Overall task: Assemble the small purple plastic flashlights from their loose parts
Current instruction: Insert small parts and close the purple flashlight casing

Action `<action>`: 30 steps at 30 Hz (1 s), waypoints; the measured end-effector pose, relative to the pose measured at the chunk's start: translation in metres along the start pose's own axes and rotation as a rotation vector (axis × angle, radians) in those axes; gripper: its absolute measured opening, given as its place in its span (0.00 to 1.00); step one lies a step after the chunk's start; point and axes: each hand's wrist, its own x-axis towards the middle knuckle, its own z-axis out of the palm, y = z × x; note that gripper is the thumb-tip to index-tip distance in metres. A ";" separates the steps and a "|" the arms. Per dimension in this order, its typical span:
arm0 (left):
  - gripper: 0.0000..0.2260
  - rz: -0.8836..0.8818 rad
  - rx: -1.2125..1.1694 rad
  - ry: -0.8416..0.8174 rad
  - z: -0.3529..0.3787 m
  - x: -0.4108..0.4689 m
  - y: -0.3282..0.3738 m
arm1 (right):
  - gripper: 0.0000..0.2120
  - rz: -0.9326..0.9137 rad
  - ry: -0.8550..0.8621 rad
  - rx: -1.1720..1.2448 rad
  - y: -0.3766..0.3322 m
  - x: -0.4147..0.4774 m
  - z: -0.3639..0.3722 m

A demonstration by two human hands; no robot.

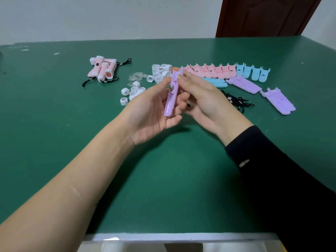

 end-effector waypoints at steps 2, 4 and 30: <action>0.14 0.014 0.023 0.034 0.000 0.002 -0.002 | 0.08 -0.012 -0.019 0.017 0.001 0.000 0.001; 0.15 0.020 0.030 0.062 -0.001 0.003 -0.003 | 0.08 -0.020 -0.036 -0.003 0.002 0.001 0.002; 0.21 0.235 0.610 0.390 -0.008 0.009 -0.011 | 0.11 -0.088 0.188 -0.324 -0.003 -0.002 0.009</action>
